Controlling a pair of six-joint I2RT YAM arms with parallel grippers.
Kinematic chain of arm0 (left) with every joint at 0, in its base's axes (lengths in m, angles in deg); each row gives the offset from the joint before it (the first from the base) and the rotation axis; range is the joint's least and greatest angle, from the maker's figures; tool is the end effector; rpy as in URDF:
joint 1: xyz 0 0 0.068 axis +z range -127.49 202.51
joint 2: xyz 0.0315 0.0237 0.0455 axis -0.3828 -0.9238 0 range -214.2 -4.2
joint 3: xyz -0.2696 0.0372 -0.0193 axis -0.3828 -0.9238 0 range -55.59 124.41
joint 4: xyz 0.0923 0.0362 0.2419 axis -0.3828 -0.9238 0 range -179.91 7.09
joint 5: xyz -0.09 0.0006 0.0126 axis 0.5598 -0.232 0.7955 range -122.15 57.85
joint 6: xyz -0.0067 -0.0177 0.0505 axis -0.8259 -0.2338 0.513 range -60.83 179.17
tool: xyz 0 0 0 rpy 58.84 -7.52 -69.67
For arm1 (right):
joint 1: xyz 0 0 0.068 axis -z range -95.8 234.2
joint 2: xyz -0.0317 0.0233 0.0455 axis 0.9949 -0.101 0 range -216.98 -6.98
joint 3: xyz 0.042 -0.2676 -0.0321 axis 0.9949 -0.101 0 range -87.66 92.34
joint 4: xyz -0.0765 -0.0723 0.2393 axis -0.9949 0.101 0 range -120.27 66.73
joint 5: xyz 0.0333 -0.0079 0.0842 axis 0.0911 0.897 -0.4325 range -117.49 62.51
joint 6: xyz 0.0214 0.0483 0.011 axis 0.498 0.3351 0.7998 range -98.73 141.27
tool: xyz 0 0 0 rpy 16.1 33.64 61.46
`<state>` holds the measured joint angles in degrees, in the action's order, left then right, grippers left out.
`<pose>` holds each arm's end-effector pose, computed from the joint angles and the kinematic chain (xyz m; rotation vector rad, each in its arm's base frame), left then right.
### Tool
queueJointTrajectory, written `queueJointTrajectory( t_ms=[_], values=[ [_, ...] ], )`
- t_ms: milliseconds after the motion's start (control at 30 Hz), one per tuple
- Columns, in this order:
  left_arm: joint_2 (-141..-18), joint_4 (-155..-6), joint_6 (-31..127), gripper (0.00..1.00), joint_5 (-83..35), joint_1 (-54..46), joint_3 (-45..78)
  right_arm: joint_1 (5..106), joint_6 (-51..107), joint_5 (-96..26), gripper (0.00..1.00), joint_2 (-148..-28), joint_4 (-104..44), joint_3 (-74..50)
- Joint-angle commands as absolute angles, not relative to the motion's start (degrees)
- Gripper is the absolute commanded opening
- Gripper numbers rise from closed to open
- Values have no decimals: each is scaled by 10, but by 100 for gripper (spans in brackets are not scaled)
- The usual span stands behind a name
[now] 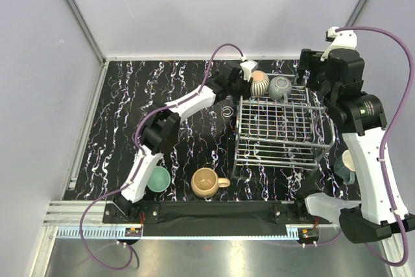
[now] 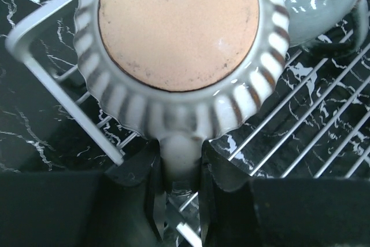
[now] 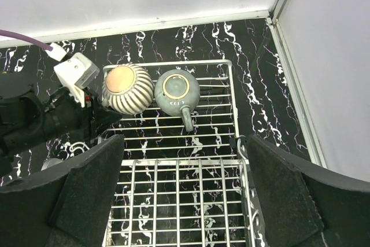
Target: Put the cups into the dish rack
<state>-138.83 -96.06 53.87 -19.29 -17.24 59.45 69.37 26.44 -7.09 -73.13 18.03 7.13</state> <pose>0.4161 -0.3564 0.2170 0.7823 2.0651 -0.6905 0.1971 0.0393 0.4888 0.0790 1.8911 -0.1029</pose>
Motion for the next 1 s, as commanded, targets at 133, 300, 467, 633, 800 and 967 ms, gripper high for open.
queueJointTrajectory(
  t_ms=[133, 300, 467, 633, 800, 967],
  values=[
    [-1388, -873, 520, 0, -218, -179, 637, 697, 252, -60, 95, -712, 157, 67],
    [-1420, -906, 521, 0, -213, -184, 682, 697, 252, -63, 95, -711, 153, 65],
    [-1425, -903, 526, 0, -209, -193, 682, 697, 249, -61, 95, -716, 152, 67],
    [-1438, -910, 530, 0, -205, -201, 696, 698, 248, -63, 95, -713, 149, 65],
    [-1451, -909, 535, 0, -203, -215, 705, 697, 247, -62, 95, -711, 149, 60],
    [-1463, -910, 536, 0, -201, -228, 722, 697, 250, -64, 95, -708, 149, 56]
  ],
)
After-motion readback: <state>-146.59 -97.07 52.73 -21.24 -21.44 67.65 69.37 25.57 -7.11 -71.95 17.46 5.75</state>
